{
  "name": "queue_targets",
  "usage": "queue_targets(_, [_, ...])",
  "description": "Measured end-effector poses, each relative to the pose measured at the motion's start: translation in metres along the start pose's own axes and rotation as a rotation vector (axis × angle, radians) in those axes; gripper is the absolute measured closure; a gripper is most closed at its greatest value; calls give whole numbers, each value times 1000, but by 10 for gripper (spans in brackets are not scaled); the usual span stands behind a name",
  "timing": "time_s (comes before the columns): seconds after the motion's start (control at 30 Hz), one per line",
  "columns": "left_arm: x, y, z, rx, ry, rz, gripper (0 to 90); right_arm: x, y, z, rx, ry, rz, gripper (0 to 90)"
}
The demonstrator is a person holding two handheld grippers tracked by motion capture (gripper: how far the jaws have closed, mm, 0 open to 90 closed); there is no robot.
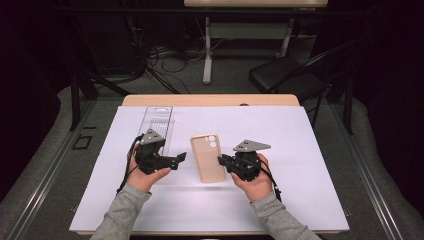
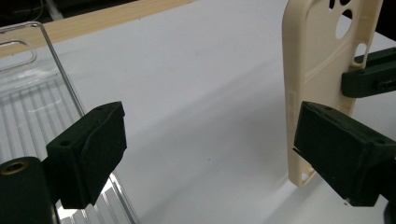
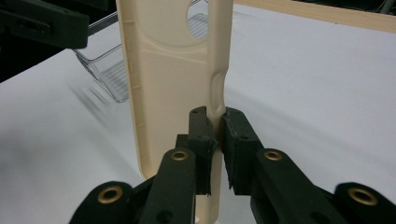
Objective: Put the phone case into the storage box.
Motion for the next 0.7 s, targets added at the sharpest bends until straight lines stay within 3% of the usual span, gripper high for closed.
queue_targets(0.27, [-7, 12, -7, -40, -46, -10, 104, 1, 0, 6, -6, -3, -3, 825])
queue_targets(0.7, [-14, 24, -22, -34, -111, -48, 156, 6, -4, 21, -20, 14, 1, 825])
Point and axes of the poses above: each handheld gripper's, and its own axes: y roughly backward along the jaws, x roughly out of its underside, z roughly to its left, the point moved 1 cm from there along -y, roughly forward along the jaws, and after that the axes turned 3 degrees about -z, right-handed, at the moved point
